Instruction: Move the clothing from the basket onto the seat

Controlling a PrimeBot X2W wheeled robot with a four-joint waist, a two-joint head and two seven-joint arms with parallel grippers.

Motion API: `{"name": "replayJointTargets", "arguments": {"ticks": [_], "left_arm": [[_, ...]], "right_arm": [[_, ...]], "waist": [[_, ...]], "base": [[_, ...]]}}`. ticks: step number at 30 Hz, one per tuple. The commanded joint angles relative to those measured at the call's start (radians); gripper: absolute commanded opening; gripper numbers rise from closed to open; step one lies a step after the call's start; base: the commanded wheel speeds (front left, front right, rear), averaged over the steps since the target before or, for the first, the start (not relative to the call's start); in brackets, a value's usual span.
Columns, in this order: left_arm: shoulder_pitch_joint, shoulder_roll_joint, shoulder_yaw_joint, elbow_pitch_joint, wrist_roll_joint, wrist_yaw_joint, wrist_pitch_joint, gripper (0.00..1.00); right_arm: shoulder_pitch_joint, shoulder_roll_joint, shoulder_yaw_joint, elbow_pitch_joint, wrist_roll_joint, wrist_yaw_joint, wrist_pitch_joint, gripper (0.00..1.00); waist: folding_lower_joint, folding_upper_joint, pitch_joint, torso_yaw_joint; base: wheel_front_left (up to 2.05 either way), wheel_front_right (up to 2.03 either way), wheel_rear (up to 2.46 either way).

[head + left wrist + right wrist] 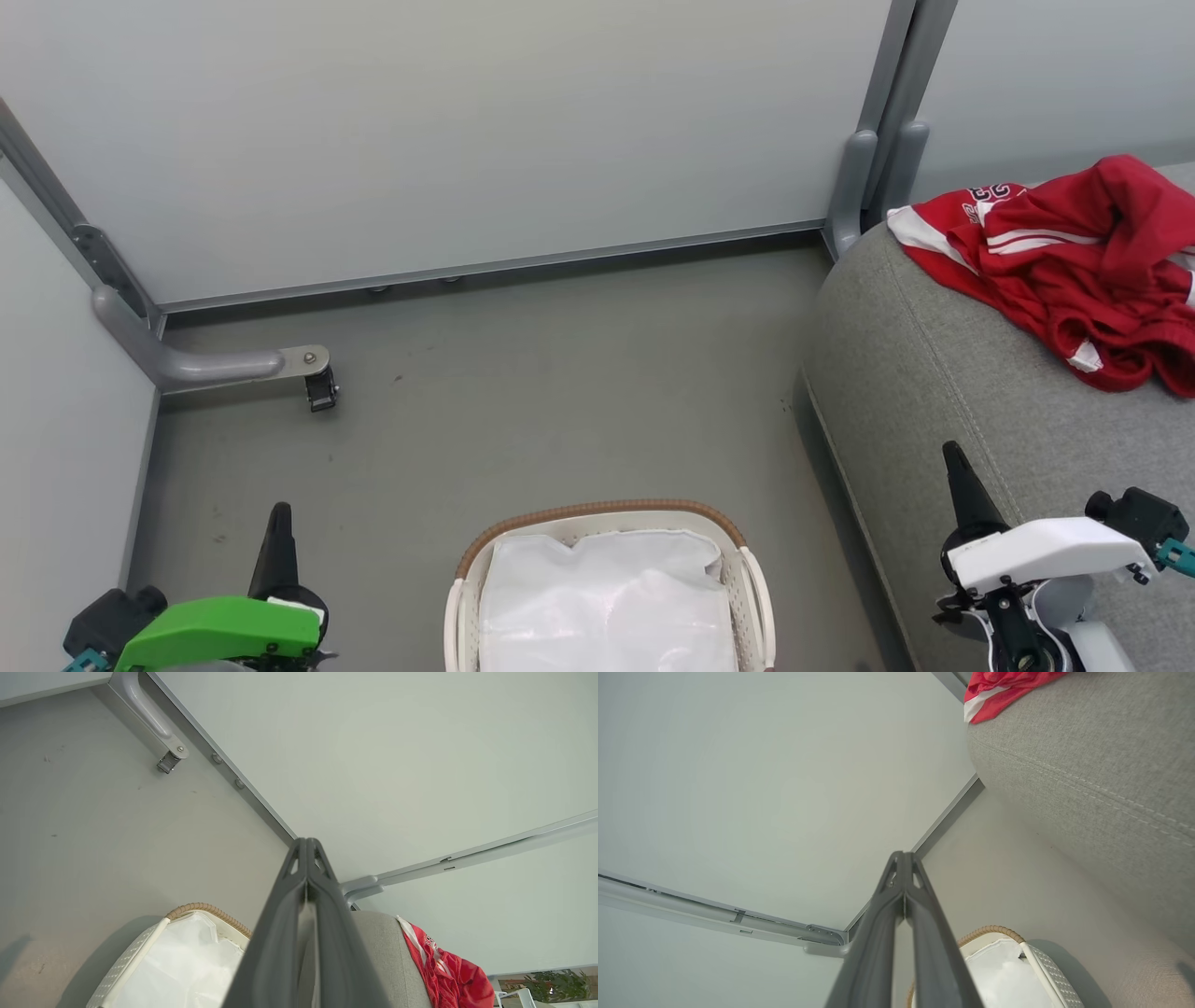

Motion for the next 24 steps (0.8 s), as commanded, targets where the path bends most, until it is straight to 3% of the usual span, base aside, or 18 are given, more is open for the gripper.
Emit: {"name": "replayJointTargets", "arguments": {"ticks": [1, 24], "left_arm": [[-0.03, 0.003, 0.007, -0.013, -0.03, -0.008, 0.007, 0.0], [-0.057, 0.004, 0.041, -0.023, -0.23, -0.022, 0.066, 0.0]], "right_arm": [[-0.01, -0.005, -0.008, -0.015, 0.033, -0.001, 0.008, 0.0], [-0.009, -0.006, -0.041, -0.033, 0.26, -0.001, 0.067, 0.0]], "waist": [[0.0, 0.0, 0.0, -0.001], [0.0, 0.0, 0.0, -0.009]], "base": [[0.0, 0.0, 0.0], [0.0, 0.0, 0.0]]}}
